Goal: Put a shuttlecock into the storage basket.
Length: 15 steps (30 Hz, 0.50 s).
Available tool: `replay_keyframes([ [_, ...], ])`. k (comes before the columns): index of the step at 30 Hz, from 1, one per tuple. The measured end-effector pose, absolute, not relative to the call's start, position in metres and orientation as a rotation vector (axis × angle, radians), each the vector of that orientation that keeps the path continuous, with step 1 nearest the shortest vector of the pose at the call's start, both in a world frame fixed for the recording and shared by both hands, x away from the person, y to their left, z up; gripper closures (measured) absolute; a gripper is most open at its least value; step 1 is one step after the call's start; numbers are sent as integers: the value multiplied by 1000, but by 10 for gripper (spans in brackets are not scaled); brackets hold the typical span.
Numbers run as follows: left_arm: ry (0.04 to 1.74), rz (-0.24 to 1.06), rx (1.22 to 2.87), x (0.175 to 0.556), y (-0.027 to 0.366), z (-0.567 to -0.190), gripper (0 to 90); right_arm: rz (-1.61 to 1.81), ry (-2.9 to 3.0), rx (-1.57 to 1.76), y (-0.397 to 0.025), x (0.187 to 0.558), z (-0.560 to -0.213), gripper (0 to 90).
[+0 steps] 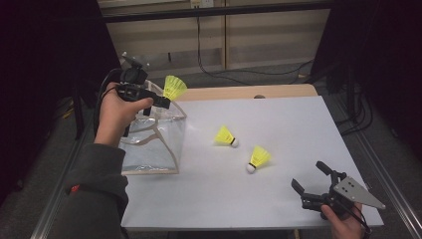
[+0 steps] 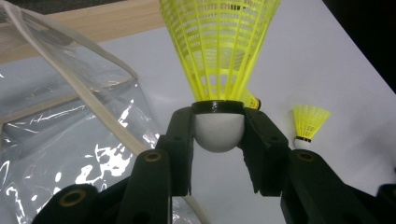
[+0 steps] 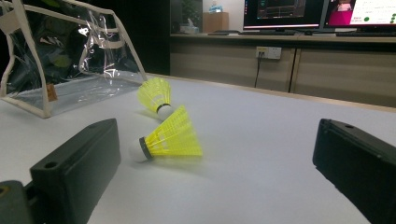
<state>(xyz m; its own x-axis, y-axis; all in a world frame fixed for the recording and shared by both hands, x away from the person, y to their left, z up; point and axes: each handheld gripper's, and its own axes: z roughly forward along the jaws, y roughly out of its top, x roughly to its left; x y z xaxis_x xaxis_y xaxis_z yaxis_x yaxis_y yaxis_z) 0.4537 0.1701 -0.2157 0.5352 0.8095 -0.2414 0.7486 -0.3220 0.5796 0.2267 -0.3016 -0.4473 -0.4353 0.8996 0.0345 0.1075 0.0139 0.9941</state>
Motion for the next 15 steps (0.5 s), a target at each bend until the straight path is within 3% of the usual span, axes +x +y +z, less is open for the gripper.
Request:
replay_keyframes([
  [15, 1293, 154, 2101, 456, 179, -214, 649, 1490, 1612, 1049, -302, 227, -447, 9],
])
